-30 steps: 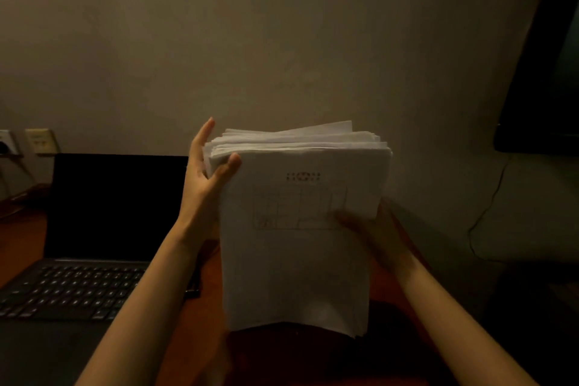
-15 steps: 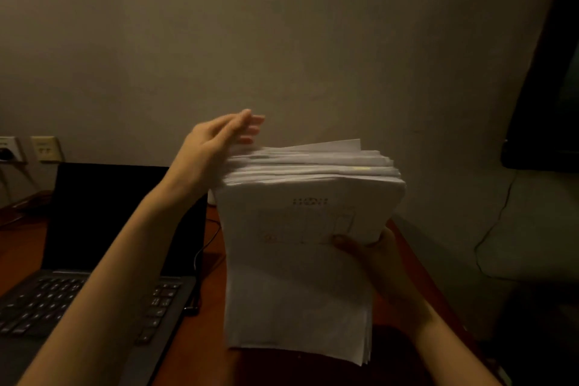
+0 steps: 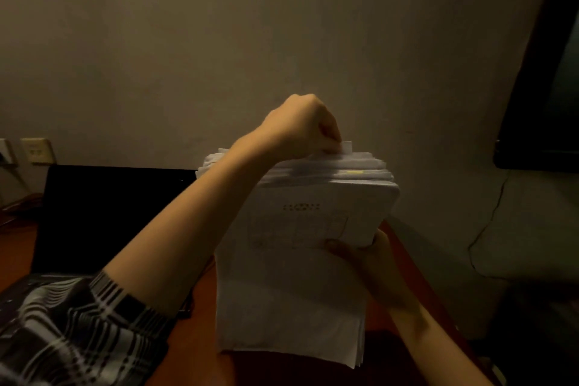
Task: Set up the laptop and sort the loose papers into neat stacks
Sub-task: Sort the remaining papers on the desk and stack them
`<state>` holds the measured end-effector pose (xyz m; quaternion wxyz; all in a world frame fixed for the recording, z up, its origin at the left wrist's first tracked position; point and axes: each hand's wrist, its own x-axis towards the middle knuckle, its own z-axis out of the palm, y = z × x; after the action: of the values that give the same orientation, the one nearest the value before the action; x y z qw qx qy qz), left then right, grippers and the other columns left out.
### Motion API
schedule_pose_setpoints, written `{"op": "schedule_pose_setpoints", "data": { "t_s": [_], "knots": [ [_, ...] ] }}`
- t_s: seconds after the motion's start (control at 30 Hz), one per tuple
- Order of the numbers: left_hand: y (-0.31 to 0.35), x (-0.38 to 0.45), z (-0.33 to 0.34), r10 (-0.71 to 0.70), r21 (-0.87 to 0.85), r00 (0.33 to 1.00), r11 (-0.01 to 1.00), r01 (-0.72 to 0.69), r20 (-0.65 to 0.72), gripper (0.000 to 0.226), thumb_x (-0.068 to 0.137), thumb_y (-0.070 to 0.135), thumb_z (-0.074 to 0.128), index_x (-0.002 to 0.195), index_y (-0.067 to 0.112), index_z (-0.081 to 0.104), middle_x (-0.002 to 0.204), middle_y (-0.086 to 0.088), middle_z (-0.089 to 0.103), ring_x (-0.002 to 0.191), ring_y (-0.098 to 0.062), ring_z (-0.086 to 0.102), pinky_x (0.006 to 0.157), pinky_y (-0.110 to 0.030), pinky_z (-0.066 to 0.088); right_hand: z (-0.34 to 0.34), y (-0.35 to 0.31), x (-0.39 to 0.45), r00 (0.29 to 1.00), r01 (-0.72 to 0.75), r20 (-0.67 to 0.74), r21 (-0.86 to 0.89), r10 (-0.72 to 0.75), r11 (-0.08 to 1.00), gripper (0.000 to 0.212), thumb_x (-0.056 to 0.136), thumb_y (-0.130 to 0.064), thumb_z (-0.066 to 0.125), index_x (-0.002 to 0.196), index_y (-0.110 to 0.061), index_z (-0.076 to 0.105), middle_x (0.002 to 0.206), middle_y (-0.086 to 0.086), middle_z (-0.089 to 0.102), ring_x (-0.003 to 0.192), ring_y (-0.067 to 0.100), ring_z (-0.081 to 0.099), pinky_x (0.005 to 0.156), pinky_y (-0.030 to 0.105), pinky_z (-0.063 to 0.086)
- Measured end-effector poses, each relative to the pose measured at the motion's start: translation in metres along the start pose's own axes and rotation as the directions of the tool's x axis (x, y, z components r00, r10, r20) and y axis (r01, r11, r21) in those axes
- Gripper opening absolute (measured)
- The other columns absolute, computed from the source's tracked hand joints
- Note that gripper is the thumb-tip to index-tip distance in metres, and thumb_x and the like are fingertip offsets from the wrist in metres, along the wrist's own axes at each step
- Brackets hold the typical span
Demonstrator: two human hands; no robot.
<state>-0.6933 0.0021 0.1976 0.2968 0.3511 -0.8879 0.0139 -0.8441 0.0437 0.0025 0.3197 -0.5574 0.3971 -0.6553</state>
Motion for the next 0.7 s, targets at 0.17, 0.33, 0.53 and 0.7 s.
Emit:
{"op": "schedule_pose_setpoints", "data": {
  "t_s": [0.17, 0.33, 0.53, 0.7],
  "knots": [
    [0.005, 0.005, 0.002, -0.013, -0.005, 1.000, 1.000, 0.013, -0.003, 0.006, 0.077, 0.022, 0.078, 0.082, 0.022, 0.077, 0.067, 0.017, 0.060, 0.077, -0.009, 0.064, 0.081, -0.034, 0.055, 0.000, 0.000, 0.000, 1.000, 0.001, -0.008, -0.014, -0.001, 1.000, 0.034, 0.059, -0.013, 0.080, 0.091, -0.020, 0.068, 0.088, -0.010, 0.074, 0.083, 0.009, 0.070, 0.065, 0.022, 0.054],
    [0.016, 0.008, 0.008, 0.000, -0.030, 1.000, 1.000, 0.001, 0.015, 0.007, 0.079, 0.022, 0.076, 0.085, 0.022, 0.078, 0.071, 0.014, 0.062, 0.078, -0.007, 0.063, 0.082, -0.034, 0.054, 0.001, -0.002, -0.001, 1.000, 0.026, -0.013, -0.030, -0.026, 0.999, 0.032, 0.060, -0.012, 0.080, 0.087, -0.021, 0.067, 0.084, -0.013, 0.073, 0.080, 0.006, 0.070, 0.063, 0.020, 0.054],
    [0.019, 0.006, 0.017, 0.007, -0.085, 1.000, 0.996, -0.008, -0.005, 0.011, 0.081, 0.019, 0.073, 0.091, 0.017, 0.078, 0.080, 0.006, 0.068, 0.071, -0.003, 0.059, 0.074, -0.017, 0.051, 0.001, -0.002, -0.002, 1.000, 0.016, -0.006, -0.017, -0.016, 1.000, 0.032, 0.063, -0.006, 0.078, 0.090, -0.018, 0.066, 0.083, -0.014, 0.073, 0.079, 0.006, 0.070, 0.061, 0.019, 0.054],
    [0.011, -0.007, 0.009, 0.046, -0.126, 0.997, 0.991, -0.039, 0.058, 0.026, 0.092, 0.032, 0.060, 0.110, 0.016, 0.071, 0.091, 0.007, 0.067, 0.081, -0.004, 0.061, 0.071, -0.011, 0.047, 0.001, -0.003, -0.003, 1.000, 0.024, 0.008, -0.024, -0.024, 0.999, 0.031, 0.068, -0.002, 0.077, 0.091, -0.019, 0.066, 0.084, -0.016, 0.073, 0.079, 0.003, 0.069, 0.062, 0.018, 0.053]
  ]
}}
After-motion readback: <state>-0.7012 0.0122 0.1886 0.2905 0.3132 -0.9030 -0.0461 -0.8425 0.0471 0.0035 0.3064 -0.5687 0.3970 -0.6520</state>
